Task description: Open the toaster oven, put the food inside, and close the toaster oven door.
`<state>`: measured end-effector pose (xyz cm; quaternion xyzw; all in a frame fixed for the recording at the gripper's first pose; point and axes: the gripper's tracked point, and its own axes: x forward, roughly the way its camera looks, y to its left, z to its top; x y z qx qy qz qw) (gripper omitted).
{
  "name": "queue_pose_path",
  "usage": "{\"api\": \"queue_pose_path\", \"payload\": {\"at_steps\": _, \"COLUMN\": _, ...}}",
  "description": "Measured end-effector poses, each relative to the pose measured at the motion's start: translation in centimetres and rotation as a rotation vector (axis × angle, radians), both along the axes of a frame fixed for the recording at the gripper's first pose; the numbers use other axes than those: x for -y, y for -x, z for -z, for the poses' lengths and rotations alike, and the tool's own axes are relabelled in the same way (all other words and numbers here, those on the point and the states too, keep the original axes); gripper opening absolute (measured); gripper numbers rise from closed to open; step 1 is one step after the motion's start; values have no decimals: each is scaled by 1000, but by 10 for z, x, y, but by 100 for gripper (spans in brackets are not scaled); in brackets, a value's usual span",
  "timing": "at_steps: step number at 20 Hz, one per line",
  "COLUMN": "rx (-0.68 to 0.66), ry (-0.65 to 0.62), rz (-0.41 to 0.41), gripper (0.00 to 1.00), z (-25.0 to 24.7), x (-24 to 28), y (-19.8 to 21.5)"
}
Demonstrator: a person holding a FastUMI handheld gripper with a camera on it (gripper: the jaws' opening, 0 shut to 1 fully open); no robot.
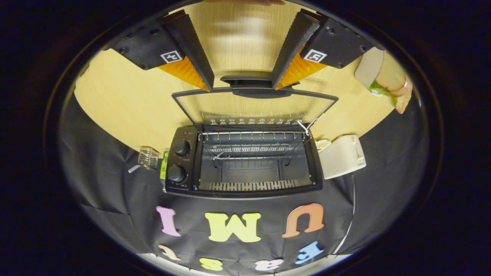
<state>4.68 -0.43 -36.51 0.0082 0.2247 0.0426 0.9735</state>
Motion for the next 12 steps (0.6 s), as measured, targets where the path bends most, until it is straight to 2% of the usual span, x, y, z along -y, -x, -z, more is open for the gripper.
{"api": "queue_pose_path", "payload": {"at_steps": 5, "rx": -74, "ry": -52, "rz": -56, "gripper": 99, "z": -11, "x": -5, "y": 33}}
{"api": "queue_pose_path", "payload": {"at_steps": 12, "rx": -172, "ry": -188, "rz": -281, "gripper": 95, "z": -63, "x": -52, "y": 97}}
